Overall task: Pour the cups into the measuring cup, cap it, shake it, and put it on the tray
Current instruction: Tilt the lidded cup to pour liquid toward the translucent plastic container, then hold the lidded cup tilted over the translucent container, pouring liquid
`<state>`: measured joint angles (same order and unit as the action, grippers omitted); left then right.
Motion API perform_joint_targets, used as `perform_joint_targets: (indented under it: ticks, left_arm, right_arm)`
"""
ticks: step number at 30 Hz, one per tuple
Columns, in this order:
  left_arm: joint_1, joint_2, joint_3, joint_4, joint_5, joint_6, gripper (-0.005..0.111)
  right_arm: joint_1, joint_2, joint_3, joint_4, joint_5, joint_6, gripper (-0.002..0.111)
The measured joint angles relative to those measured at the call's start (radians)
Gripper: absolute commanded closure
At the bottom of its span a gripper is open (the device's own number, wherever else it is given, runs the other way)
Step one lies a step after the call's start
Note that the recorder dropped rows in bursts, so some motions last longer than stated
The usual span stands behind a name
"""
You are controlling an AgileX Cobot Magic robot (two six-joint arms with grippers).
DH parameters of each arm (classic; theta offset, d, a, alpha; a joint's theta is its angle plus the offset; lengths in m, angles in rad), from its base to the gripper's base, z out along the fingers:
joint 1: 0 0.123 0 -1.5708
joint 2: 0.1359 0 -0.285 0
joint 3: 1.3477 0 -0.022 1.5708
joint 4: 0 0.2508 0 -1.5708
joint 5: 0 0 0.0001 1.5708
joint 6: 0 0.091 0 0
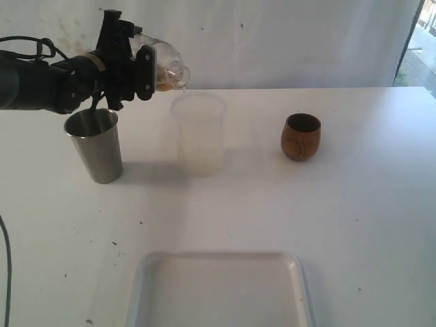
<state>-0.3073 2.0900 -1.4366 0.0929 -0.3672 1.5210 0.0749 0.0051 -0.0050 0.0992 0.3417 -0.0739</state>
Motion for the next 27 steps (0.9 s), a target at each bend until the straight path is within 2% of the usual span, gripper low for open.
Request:
perform_joint_targets:
  ticks: [12, 19, 27]
  left_arm:
    - [-0.011, 0.0, -0.008, 0.0, 0.005, 0.059, 0.107]
    - [-0.021, 0.025, -0.089, 0.002, 0.045, 0.109, 0.107]
    - [-0.022, 0.033, -0.092, 0.002, 0.058, 0.186, 0.107]
  right_arm:
    - [0.0, 0.0, 0.0, 0.0, 0.0, 0.0, 0.108]
    - [0.0, 0.0, 0.0, 0.0, 0.0, 0.0, 0.108]
    - [0.0, 0.0, 0.0, 0.0, 0.0, 0.0, 0.108]
